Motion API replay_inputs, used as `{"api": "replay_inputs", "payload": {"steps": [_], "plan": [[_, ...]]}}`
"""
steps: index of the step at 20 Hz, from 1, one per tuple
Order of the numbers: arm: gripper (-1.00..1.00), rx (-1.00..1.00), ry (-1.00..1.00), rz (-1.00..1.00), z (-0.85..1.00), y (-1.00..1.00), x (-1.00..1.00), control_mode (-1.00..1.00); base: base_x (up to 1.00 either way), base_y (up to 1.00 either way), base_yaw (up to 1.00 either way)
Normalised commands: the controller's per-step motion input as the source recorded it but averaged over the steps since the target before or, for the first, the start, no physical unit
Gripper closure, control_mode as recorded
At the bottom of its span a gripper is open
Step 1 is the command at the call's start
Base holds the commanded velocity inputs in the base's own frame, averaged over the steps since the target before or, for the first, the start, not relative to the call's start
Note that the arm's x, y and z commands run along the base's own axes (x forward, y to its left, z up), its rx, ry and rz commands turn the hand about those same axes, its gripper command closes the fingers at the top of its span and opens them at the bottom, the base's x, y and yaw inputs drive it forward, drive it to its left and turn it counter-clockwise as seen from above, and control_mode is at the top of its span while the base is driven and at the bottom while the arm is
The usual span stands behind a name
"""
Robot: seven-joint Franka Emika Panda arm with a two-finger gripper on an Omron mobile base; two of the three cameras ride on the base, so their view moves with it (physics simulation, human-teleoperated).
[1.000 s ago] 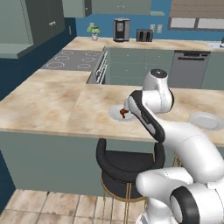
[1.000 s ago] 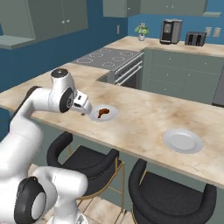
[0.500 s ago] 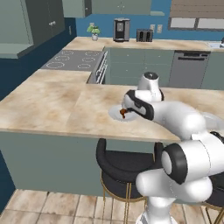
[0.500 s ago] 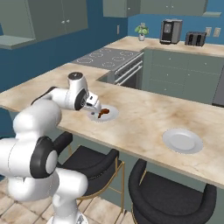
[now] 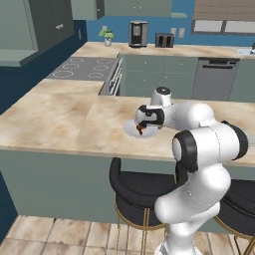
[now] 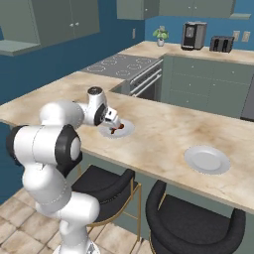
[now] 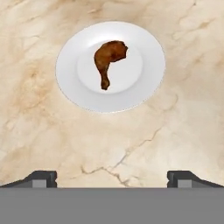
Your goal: Transport the chicken drumstick and carrot to the fridge. Place the chicken drumstick on the rack containing meat and place the carrot on the rack containing the vegetable, ensuring meats and vegetables are on different racks.
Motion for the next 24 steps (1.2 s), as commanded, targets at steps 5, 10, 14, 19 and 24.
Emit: {"api": "replay_inputs", "payload": {"steps": [5, 10, 14, 19, 24], "plan": [[-1.0, 0.0, 0.01, 0.0, -0.41, 0.0, 0.51, -1.0, 0.0, 0.0, 0.0], [-1.0, 0.0, 0.04, 0.0, -0.33, 0.0, 0.54, -1.0, 0.0, 0.0, 0.0], [-1.0, 0.0, 0.08, 0.0, -0.27, 0.0, 0.56, -1.0, 0.0, 0.0, 0.0], [-1.0, 0.0, 0.08, 0.0, -0.22, 0.0, 0.55, -1.0, 0.0, 0.0, 0.0], [-1.0, 0.0, 0.07, 0.0, -0.23, 0.0, 0.48, -1.0, 0.0, 0.0, 0.0]]}}
